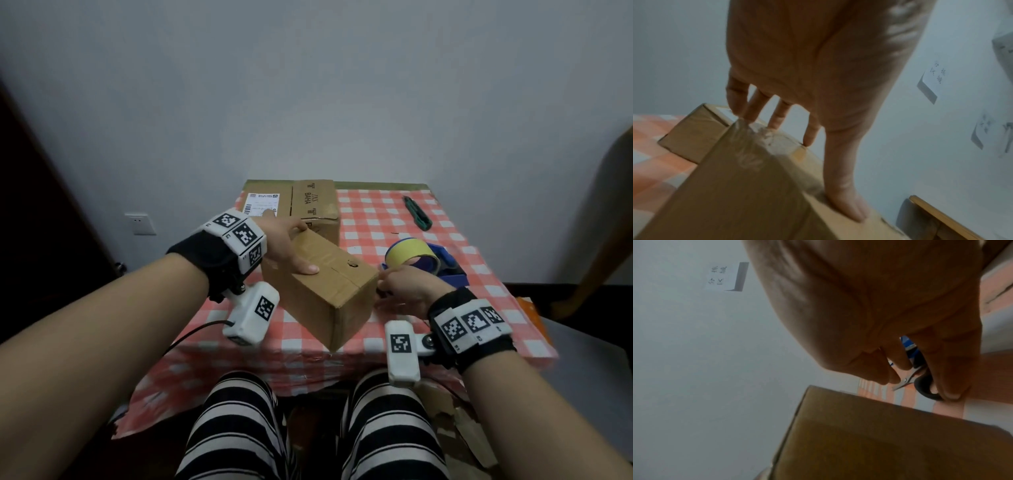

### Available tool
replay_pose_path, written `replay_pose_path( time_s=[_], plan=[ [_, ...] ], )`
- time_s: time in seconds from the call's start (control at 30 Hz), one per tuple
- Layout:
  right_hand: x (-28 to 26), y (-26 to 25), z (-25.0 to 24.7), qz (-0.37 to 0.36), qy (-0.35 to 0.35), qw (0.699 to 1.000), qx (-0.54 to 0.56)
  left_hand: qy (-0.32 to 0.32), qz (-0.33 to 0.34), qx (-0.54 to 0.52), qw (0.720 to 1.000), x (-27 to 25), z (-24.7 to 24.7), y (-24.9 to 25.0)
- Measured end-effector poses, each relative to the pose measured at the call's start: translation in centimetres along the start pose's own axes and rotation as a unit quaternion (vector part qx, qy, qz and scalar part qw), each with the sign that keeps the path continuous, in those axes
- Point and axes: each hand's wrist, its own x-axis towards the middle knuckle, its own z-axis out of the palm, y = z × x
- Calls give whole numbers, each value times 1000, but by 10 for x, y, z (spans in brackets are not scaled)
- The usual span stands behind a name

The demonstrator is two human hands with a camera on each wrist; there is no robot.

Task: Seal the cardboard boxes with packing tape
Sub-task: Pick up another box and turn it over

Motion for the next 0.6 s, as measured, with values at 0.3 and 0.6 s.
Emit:
replay_pose_path(
  time_s=[0.3, 0.6],
  plan=[
    [9, 1, 1, -18, 26, 996, -83, -28, -15, 59, 998, 2, 1, 11],
    [18, 14, 8, -21, 161, 958, -235, 4, 18, 56, 998, -5, 5, 11]
  ],
)
